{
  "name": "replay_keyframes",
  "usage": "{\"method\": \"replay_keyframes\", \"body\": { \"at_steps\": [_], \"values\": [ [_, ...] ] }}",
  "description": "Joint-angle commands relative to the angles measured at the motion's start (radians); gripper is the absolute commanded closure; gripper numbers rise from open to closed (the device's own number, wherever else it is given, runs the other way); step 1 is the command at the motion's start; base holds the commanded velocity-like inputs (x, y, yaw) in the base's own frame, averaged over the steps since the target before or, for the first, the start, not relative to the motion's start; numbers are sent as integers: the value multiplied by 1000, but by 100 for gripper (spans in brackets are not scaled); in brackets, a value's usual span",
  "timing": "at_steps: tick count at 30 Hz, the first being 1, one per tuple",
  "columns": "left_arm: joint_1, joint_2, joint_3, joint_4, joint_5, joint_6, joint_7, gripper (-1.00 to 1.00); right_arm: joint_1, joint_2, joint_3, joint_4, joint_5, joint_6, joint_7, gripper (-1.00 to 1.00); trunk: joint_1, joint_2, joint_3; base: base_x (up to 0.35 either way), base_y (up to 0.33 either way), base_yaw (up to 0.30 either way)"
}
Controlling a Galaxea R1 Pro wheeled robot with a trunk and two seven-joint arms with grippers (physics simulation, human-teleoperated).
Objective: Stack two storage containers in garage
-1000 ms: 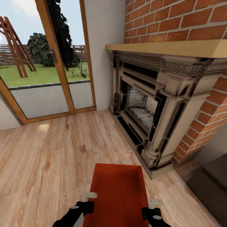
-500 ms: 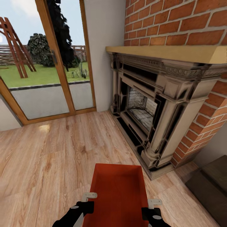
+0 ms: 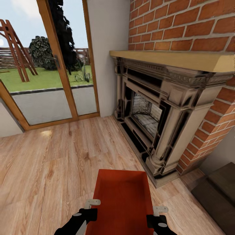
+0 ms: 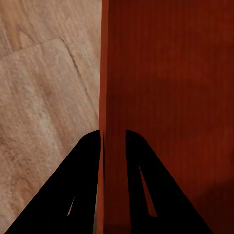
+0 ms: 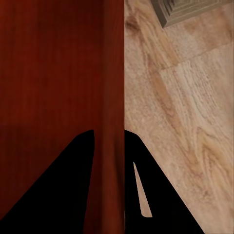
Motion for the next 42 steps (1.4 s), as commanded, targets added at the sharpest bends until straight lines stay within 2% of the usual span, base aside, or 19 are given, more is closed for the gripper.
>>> {"method": "replay_keyframes", "body": {
  "at_steps": [1,42],
  "values": [
    [0,2,11,1,-14,7,9,100,-2,-7,-15,-3,18,-7,-10,100,-4,7,4,0,0,0],
    [0,2,11,0,-14,5,9,100,-2,-8,-15,-4,18,-8,-10,100,-161,294,196,0,0,0]
  ]
}}
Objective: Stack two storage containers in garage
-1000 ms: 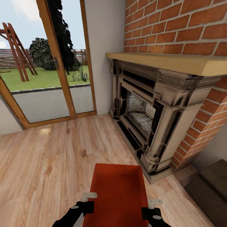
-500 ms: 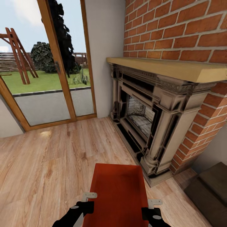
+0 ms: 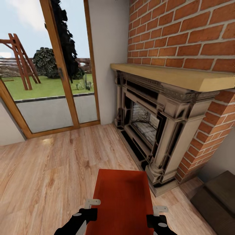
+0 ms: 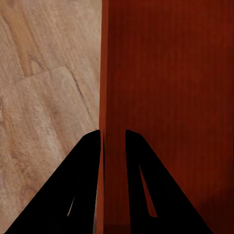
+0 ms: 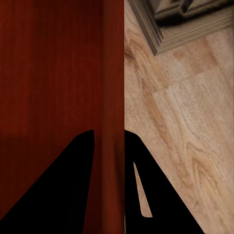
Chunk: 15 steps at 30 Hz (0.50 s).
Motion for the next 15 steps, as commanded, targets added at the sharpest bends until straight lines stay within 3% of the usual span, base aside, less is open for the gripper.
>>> {"method": "replay_keyframes", "body": {
  "at_steps": [1,15],
  "values": [
    [0,2,12,1,-15,6,9,100,-2,-8,-15,-3,18,-6,-9,100,-4,7,3,0,0,0],
    [0,3,11,1,-15,8,9,100,-2,-9,-15,-4,18,-4,-9,100,-58,105,48,0,0,0]
  ]
}}
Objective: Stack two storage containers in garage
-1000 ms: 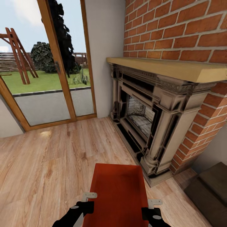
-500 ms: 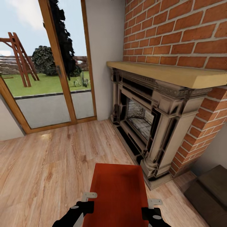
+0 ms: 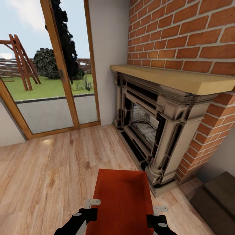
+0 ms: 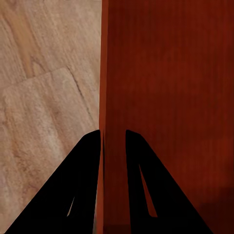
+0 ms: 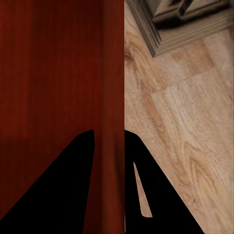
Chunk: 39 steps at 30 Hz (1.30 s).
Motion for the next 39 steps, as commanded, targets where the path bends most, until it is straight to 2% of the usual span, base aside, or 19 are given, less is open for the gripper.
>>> {"method": "replay_keyframes", "body": {
  "at_steps": [1,9,39],
  "values": [
    [0,4,11,1,-14,7,9,100,-2,-8,-15,-3,19,-6,-9,100,-4,6,2,0,0,0],
    [0,4,11,1,-14,8,9,100,-2,-8,-15,-3,19,-6,-9,100,-35,62,27,0,0,67],
    [0,4,11,-1,-14,4,9,100,-2,-8,-15,-3,19,-6,-9,100,-150,272,121,0,0,266]
  ]
}}
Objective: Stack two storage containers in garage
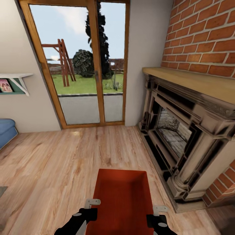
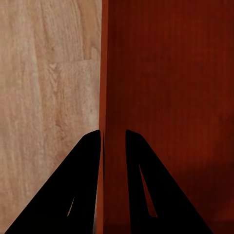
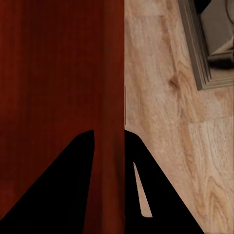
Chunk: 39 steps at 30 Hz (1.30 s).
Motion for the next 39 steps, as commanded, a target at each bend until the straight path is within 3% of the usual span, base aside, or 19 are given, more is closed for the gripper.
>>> {"method": "replay_keyframes", "body": {
  "at_steps": [1,12,39],
  "values": [
    [0,4,11,1,-14,7,9,100,-1,-9,-13,-3,15,-3,-9,100,-4,6,2,0,0,270],
    [0,4,11,0,-14,3,9,100,-1,-9,-13,-3,15,-3,-10,100,-46,83,36,0,0,270],
    [0,8,14,-4,-8,-4,11,100,-1,-9,-13,-3,15,-3,-10,100,-46,83,36,0,0,270]
  ]
}}
